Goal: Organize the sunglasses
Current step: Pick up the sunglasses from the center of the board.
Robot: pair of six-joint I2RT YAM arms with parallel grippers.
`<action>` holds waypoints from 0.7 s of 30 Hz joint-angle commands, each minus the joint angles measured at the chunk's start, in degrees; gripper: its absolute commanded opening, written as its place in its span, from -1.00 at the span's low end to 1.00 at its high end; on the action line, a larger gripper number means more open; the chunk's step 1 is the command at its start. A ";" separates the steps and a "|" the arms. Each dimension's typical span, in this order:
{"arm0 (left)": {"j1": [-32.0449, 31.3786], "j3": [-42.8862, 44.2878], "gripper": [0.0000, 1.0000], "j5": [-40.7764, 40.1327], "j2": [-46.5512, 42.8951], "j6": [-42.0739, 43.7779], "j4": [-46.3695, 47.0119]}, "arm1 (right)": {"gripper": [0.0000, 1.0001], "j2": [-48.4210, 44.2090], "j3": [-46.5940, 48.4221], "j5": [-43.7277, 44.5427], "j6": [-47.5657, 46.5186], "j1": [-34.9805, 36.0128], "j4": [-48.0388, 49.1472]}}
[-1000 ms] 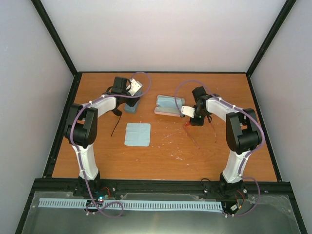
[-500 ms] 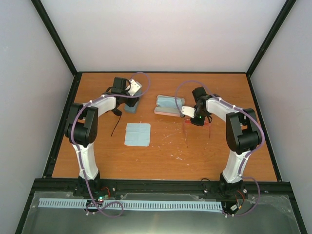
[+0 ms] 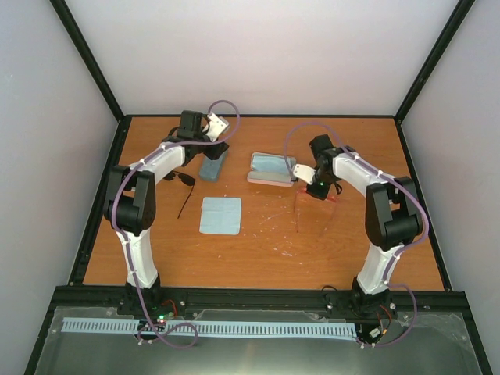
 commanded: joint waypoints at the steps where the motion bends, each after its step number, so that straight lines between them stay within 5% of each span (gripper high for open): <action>1: 0.60 4.62 0.18 5.73 -1.24 -2.80 -3.04 | -0.94 -3.27 0.97 -5.34 12.67 -1.76 1.28; 14: -1.44 7.20 0.08 26.73 -6.40 -12.77 -3.61 | -0.94 -11.15 -6.52 -27.31 46.63 -4.39 18.46; 21: -6.68 7.86 0.06 30.53 -8.55 -18.94 2.27 | -0.95 -8.93 -7.53 -37.04 59.98 -4.29 25.83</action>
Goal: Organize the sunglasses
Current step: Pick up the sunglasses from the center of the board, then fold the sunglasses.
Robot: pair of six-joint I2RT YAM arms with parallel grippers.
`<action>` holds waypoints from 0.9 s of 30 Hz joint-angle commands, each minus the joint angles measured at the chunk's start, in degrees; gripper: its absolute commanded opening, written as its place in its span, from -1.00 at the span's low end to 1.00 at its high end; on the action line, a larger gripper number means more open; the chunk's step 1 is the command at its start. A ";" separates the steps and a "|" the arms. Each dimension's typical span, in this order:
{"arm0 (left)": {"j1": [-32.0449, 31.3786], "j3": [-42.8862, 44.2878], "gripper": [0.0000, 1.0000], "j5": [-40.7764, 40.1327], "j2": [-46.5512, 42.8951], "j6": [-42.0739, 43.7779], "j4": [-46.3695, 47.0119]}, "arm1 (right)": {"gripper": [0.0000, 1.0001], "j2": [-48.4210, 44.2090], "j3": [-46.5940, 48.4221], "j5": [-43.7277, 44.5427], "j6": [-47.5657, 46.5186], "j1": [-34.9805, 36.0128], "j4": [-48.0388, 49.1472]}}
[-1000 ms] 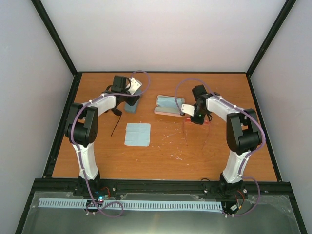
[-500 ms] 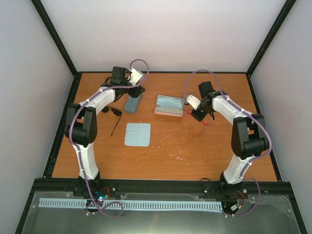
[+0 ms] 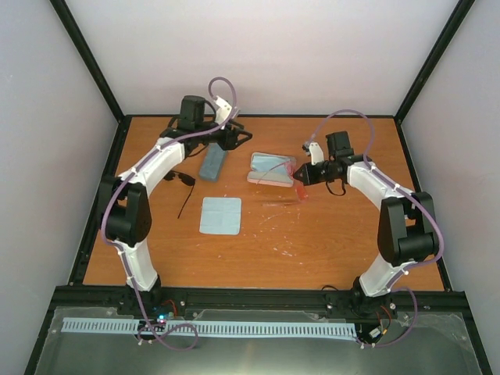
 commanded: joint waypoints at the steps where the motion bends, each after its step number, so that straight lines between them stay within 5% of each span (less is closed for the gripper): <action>1: -3.88 2.36 0.06 5.01 -2.38 -5.67 4.93 | -0.94 1.40 1.79 -9.37 9.99 0.02 5.41; 15: -13.40 -1.93 0.04 1.85 -2.23 -9.50 11.64 | -0.94 -1.35 2.28 -24.43 13.16 0.03 11.23; 27: -16.40 -2.17 0.04 1.25 -0.11 -10.26 13.96 | -0.94 -6.10 -0.88 -34.67 26.50 0.52 29.65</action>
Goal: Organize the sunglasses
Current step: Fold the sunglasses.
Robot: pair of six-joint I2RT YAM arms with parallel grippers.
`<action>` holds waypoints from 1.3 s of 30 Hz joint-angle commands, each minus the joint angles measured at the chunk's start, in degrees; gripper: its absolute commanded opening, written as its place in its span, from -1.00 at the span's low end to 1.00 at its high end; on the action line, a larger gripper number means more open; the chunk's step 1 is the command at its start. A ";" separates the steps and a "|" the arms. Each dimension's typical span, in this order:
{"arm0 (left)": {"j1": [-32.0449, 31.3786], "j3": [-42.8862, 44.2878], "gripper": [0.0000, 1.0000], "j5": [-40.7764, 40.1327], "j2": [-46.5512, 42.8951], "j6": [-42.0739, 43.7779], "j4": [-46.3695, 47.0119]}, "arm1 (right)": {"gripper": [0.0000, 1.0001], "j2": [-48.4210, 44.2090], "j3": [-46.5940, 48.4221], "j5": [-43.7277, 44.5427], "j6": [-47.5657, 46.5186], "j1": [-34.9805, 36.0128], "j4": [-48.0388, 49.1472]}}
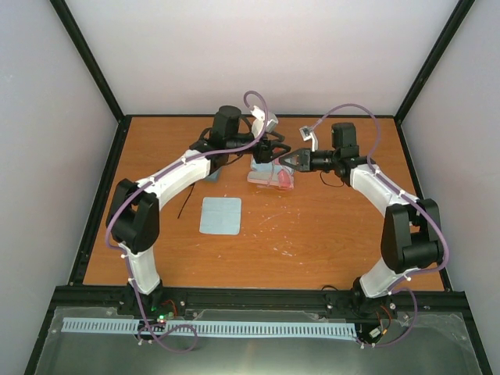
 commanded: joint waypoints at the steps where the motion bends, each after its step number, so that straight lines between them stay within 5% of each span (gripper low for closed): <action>1: -0.88 0.44 0.04 -0.65 1.22 -0.91 -0.64 | -0.94 -3.07 0.23 -5.71 4.65 0.31 9.40; 8: -0.91 -2.74 0.03 -9.37 0.32 3.58 -3.03 | -0.94 -3.55 -1.97 -7.49 10.10 0.32 14.48; 14: 0.45 -1.28 0.01 -18.31 -2.55 7.63 -3.09 | -0.94 -0.40 1.27 -3.28 2.19 0.31 0.55; 25: 7.70 -1.52 0.01 -17.82 -8.29 6.12 -3.47 | -0.94 7.26 7.51 3.96 1.91 0.33 -5.17; 29: 12.69 -2.68 -0.18 -14.64 -10.10 5.18 -6.71 | -0.95 11.57 13.93 8.68 0.94 -0.27 -11.42; 32: 13.39 -7.77 -0.36 -9.83 -14.59 4.75 -8.15 | -0.95 14.73 17.60 11.28 4.37 -1.94 -11.26; 39: 13.25 -22.48 -0.43 -4.52 -28.58 -0.01 -5.92 | -0.94 23.89 32.66 13.50 5.44 -3.13 -15.18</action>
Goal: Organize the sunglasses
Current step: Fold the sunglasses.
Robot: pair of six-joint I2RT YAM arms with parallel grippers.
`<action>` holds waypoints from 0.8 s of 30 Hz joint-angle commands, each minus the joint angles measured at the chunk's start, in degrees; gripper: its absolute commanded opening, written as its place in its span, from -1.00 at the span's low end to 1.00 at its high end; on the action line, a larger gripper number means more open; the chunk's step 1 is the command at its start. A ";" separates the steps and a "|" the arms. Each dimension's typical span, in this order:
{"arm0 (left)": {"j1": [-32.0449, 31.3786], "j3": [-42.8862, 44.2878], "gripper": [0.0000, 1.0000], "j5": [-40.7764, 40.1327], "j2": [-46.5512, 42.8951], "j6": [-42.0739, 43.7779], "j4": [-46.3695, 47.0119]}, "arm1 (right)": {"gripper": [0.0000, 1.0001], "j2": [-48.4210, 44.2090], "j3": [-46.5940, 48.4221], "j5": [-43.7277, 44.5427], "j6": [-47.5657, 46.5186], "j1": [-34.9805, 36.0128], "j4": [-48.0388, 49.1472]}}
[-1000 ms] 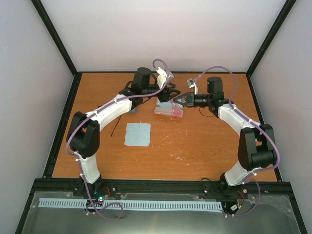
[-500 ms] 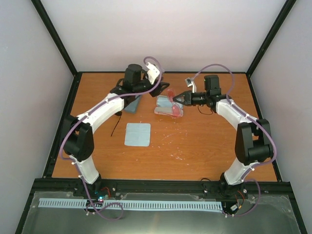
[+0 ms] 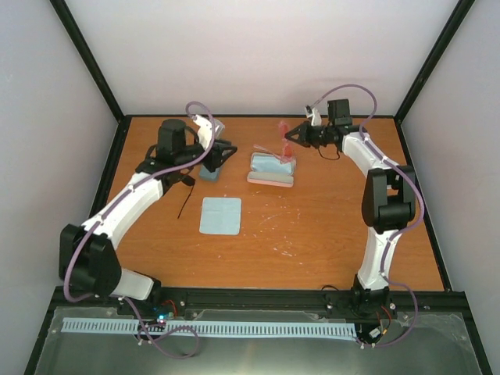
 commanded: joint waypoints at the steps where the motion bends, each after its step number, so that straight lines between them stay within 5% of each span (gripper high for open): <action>1: -0.69 -4.39 -0.44 6.43 -7.25 -3.40 1.12 | -0.94 3.74 8.14 1.33 1.45 -0.14 -2.56; 13: -11.74 -4.49 -0.43 10.53 -4.08 -4.70 5.69 | -0.94 3.26 7.93 -4.10 0.79 4.22 -2.33; 24: -12.72 -2.51 -0.42 10.36 0.88 -5.13 8.74 | -0.95 -2.59 5.16 -15.42 -3.80 5.83 -6.18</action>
